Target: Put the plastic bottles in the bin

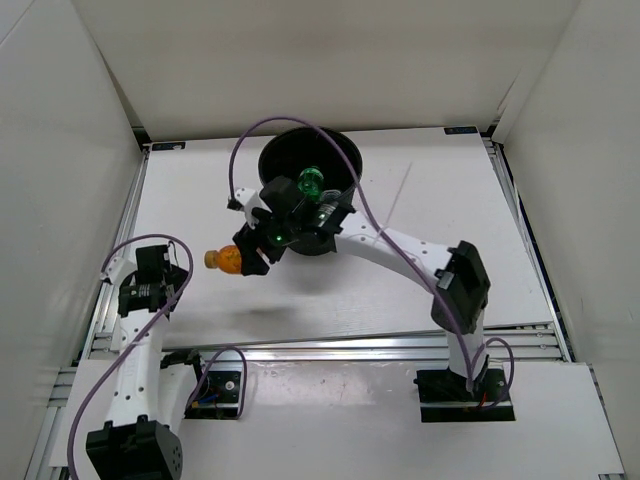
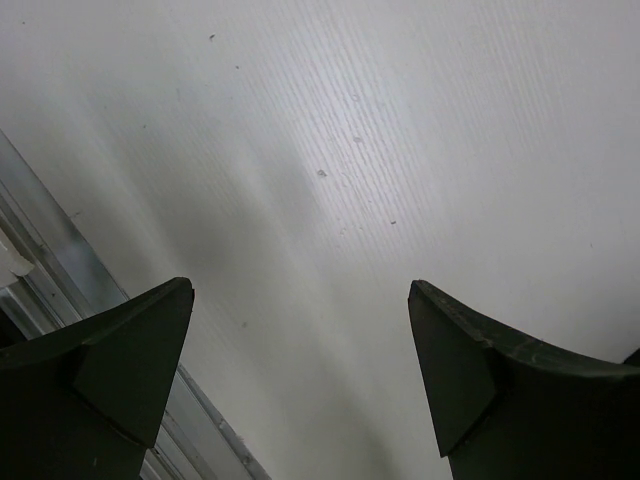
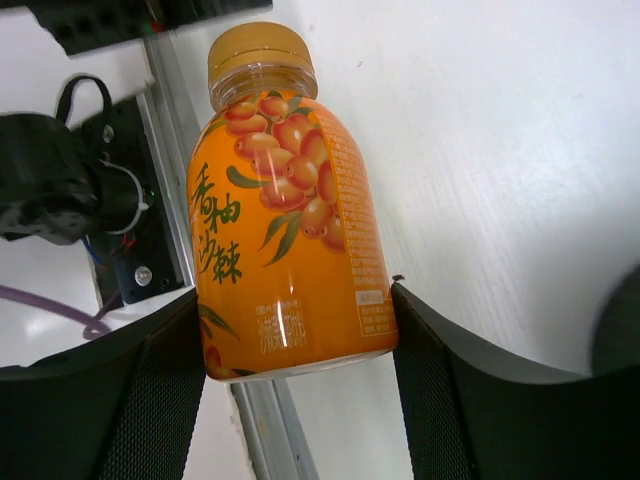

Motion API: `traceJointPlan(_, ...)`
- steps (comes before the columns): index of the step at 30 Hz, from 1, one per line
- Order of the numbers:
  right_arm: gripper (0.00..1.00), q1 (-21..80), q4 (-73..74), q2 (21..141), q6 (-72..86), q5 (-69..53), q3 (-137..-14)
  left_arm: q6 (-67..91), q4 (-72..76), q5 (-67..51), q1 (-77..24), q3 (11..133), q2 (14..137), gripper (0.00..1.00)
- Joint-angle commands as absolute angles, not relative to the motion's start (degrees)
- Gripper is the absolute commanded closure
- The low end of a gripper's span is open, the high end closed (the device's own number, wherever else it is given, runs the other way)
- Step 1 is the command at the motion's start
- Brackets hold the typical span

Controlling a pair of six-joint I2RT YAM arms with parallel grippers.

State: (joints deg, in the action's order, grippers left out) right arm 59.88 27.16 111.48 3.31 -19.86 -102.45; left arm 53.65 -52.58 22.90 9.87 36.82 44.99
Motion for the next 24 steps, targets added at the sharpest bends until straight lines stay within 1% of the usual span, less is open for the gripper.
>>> traceJointPlan(1, 1.0, 60.73, 31.02, 103.63, 2.63, -11.27, -108.35, 54.67, -54.22, 24.61, 7.13, 36.65, 42.72, 0.0)
traceJointPlan(3, 1.0, 60.12, 33.99, 102.3, 2.64, -5.57, -112.21, 54.67, -54.84, 24.61, 5.98, 37.27, 41.24, 0.0)
traceJointPlan(4, 1.0, 58.99, 35.32, 102.3, 2.64, -3.62, -117.46, 54.67, -54.84, 24.61, 5.02, 37.27, 40.7, 0.0)
traceJointPlan(6, 1.0, 57.14, 38.65, 102.3, 2.64, -0.63, -122.76, 55.28, -54.84, 24.61, 3.7, 37.27, 39.91, 0.0)
traceJointPlan(7, 1.0, 54.61, 39.72, 102.91, 2.64, 0.95, -126.96, 55.28, -54.84, 24.61, 3.08, 37.27, 39.38, 0.0)
traceJointPlan(8, 1.0, 53.1, 40.51, 103.44, 2.64, 0.97, -128.13, 55.28, -54.84, 24.61, 2.29, 37.27, 39.38, 0.0)
traceJointPlan(10, 1.0, 48.63, 40.52, 103.45, 2.64, 1.67, -128.14, 55.81, -54.84, 25.14, 2.29, 37.27, 39.37, 0.0)
traceJointPlan(12, 1.0, 44.41, 41.04, 103.45, 2.64, 0.36, -125.52, 55.81, -54.84, 25.14, 1.76, 36.74, 39.37, 0.0)
traceJointPlan(17, 1.0, 38.15, 41.04, 102.3, 4.12, -2.8, -121.2, 55.81, -54.84, 25.66, 1.76, 36.74, 41.22, 0.0)
traceJointPlan(18, 0.86, 36.23, 41.04, 102.3, 4.65, -3.94, -121.2, 55.81, -54.84, 25.66, 1.76, 36.74, 41.22, 0.0)
traceJointPlan(19, 0.78, 35.34, 41.04, 102.3, 4.66, -5.43, -121.2, 55.81, -54.84, 25.66, 1.76, 36.74, 41.22, 0.0)
traceJointPlan(20, 0.6, 34.2, 41.04, 103.0, 5.18, -6.58, -121.2, 55.81, -54.84, 25.66, 1.76, 36.74, 41.22, 0.0)
traceJointPlan(21, 0.6, 33.67, 41.04, 103.01, 5.19, -6.59, -121.2, 55.81, -54.84, 25.66, 1.76, 36.74, 41.22, 0.0)
traceJointPlan(22, 0.41, 33.66, 41.04, 103.01, 5.19, -8.59, -121.2, 55.81, -54.23, 25.66, 1.76, 36.74, 41.22, 0.0)
traceJointPlan(24, 0.21, 33.13, 41.04, 103.01, 5.71, -8.61, -121.2, 55.81, -54.23, 25.66, 1.76, 36.74, 41.75, 0.0)
